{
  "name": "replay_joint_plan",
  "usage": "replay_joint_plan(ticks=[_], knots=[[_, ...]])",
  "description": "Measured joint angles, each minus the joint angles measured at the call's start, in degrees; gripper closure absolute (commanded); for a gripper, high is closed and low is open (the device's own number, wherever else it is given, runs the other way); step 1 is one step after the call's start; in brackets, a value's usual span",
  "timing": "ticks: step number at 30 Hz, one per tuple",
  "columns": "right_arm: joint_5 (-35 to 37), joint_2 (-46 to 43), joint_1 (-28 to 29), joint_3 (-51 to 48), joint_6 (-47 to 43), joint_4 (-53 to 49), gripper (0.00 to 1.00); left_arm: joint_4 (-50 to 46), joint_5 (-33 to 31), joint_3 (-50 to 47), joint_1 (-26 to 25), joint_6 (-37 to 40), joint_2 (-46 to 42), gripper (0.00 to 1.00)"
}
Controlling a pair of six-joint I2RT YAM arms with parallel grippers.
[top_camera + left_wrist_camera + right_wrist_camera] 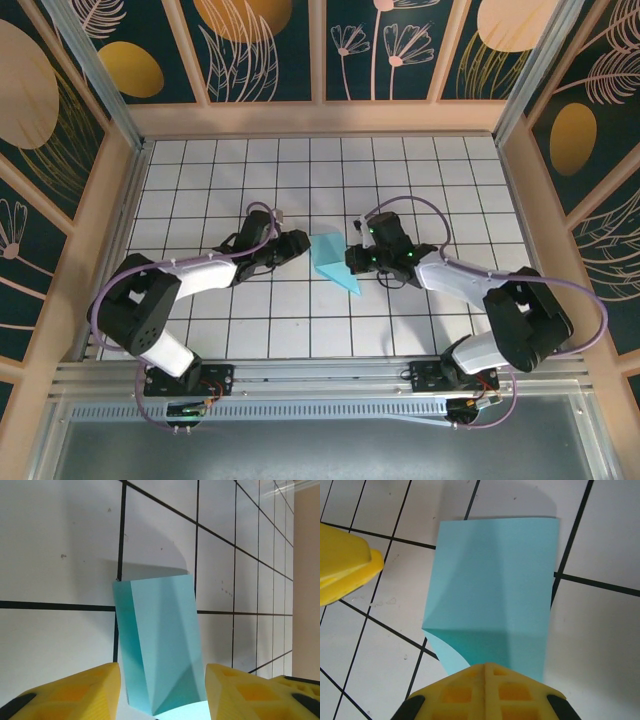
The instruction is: Fold a paper plane with a square sheet of paper (fold left side to right side)
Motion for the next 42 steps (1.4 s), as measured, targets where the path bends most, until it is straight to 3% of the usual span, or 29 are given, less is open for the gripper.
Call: replay_joint_plan(ticks=[15, 23, 31, 35, 42], knots=[[0.3, -4.1, -1.6, -2.1, 0.6, 0.2, 1.00, 4.4, 5.1, 3.7, 0.0, -1.0, 10.4, 0.57], [0.2, -4.1, -1.8, -2.4, 1.4, 0.2, 1.00, 8.0, 7.2, 4.7, 0.0, -2.5, 13.2, 0.70], [0.1, -4.1, -1.9, -2.4, 1.5, 0.2, 1.00, 8.4, 7.7, 5.7, 0.0, -2.6, 15.3, 0.94], [0.8, -4.1, -2.3, -2.4, 1.7, -0.2, 0.85, 8.9, 7.8, 6.1, 0.0, -2.7, 15.3, 1.00], [4.0, -4.3, -2.5, -1.0, 1.3, -4.5, 0.65, 8.8, 7.8, 6.1, 0.0, -2.8, 14.0, 1.00]])
